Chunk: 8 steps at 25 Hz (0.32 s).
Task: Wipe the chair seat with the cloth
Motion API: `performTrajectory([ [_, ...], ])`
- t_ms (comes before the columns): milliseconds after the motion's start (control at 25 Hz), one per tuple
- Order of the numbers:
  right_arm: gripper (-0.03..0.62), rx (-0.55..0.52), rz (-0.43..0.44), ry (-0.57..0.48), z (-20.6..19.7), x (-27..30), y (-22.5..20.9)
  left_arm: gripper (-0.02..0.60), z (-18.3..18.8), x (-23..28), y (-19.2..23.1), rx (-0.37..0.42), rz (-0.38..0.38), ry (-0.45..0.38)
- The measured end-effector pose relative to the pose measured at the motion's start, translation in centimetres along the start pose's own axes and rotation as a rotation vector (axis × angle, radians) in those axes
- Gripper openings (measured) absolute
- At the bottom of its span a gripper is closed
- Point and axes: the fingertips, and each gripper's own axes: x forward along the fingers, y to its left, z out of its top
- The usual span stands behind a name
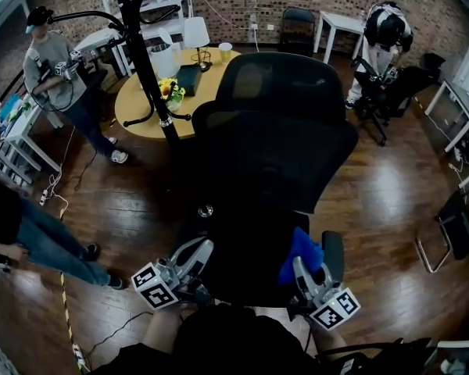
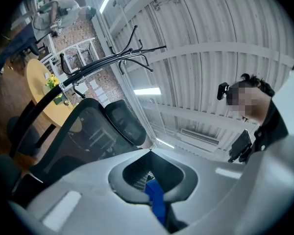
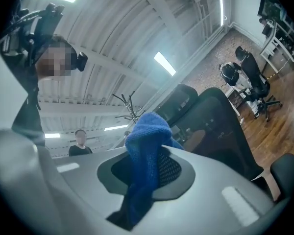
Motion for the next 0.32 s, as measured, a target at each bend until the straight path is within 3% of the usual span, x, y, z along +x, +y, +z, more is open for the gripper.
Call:
performTrajectory([
  [320,0.064,0.018,0.02,-0.008,0.2,0.0,1.7,-0.012,0.5,-3.0,-0.3,-0.004,0.074,-0.006],
])
